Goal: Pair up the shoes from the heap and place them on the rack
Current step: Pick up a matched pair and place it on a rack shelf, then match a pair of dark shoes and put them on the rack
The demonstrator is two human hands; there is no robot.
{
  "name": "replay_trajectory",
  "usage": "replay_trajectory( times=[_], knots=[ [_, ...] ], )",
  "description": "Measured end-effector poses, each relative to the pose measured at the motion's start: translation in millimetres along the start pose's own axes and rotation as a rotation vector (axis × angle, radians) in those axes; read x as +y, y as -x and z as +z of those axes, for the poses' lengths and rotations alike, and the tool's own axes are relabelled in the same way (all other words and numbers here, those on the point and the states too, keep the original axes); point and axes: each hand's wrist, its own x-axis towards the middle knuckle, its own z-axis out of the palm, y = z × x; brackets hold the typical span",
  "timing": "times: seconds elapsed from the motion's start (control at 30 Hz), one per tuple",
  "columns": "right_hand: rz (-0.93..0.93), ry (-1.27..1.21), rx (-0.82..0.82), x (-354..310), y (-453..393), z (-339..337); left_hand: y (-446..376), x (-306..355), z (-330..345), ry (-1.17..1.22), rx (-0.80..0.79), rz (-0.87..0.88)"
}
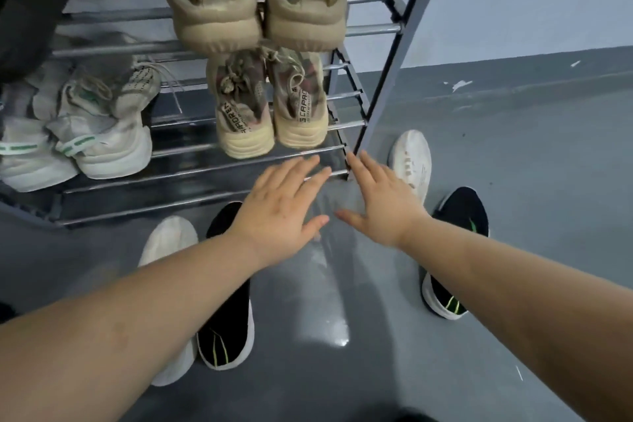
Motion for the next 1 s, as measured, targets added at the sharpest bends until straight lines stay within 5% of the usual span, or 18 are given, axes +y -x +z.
replay_trajectory(
  times=[0.27, 0.53, 1.0],
  knots=[
    [0.276, 0.104, -0.127, 108, 79, 27, -26, 76, 50, -0.043, -0.401, 0.005],
    [0.485, -0.023, -0.264, 168, 137, 76, -51, 143, 104, 0.02, -0.594, 0.009],
    [0.675, -0.433, -0.235, 190, 132, 124, -57, 204, 180, 0.419, -0.674, -0.244]
  ],
)
